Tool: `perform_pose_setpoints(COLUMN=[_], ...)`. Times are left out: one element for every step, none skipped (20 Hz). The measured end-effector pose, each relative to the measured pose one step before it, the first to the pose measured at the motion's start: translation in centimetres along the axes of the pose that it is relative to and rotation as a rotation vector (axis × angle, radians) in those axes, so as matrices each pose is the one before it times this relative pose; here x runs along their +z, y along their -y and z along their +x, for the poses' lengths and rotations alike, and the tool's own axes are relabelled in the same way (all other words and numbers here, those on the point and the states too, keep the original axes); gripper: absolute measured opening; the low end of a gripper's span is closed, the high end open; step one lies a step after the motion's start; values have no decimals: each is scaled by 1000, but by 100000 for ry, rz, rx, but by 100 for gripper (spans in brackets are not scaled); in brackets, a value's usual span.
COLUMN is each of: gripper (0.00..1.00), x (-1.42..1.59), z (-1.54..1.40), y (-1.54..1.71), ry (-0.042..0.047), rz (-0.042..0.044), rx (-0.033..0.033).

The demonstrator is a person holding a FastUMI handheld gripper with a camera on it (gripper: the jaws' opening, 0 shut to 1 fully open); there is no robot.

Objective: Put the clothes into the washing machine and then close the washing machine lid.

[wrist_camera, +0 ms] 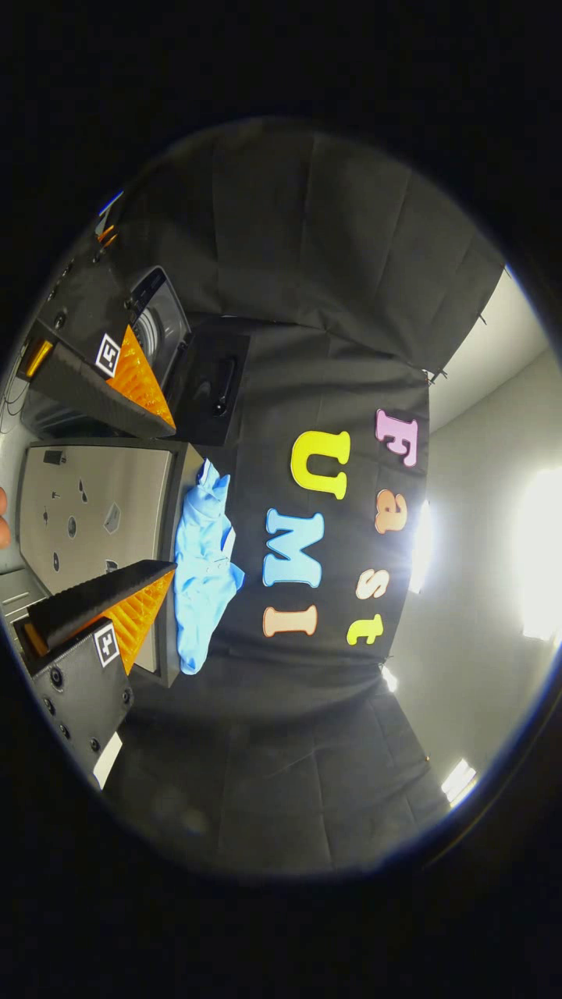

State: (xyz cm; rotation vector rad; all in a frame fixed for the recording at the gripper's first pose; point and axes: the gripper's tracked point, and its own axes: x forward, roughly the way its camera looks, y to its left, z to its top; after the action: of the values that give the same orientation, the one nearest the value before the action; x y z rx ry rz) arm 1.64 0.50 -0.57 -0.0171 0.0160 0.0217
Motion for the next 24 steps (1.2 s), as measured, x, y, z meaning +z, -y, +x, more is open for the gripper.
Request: perform_pose_setpoints(gripper=[98, 98, 98, 98, 98, 98, 98, 98, 98, 98, 98, 98, 98, 98, 98, 98, 98, 98, 98, 98, 98, 98, 98, 98], x=[62, 53, -4, -157, 52, 130, 416, 395, 291, -51, 173, 335, 526, 640, 712, 846, 503, 441, 620, 745, 605, 536, 564, 426], z=[-13, 70, 16, 141, 32, 16, 81, 125, 183, 221, 147, 227, 162, 302, 338, 394, 460, 444, 537, 579, 849, 758, 706, 828], y=[-29, -96, -110, -116, -10, 103, 59, 24, -63, -135, -55, 55, 73, 34, -95, 48, 1, -192, -95, 387, 989, 929, 623, 345], ry=[23, 23, -379, -456, -584, -491, 266, 297, -84, -565, -430, -177, 394, 381, 570, 632, -482, -1139, -850, -810, -994, -995, -467, -686], rz=[73, -16, -216, -145, 144, 318, 418, 107, 266, 568, 318, 57, -38, -283, -686, -549, 143, 1699, 2671, 1703, -693, -2575, -2816, -2375], rx=[107, -20, 27, 101, -94, -469, -626, -620, 46, 347, 87, -71, -90, 46, 933, 752, 1937, 2579, 2436, -70, -2227, -2771, -1861, -965])
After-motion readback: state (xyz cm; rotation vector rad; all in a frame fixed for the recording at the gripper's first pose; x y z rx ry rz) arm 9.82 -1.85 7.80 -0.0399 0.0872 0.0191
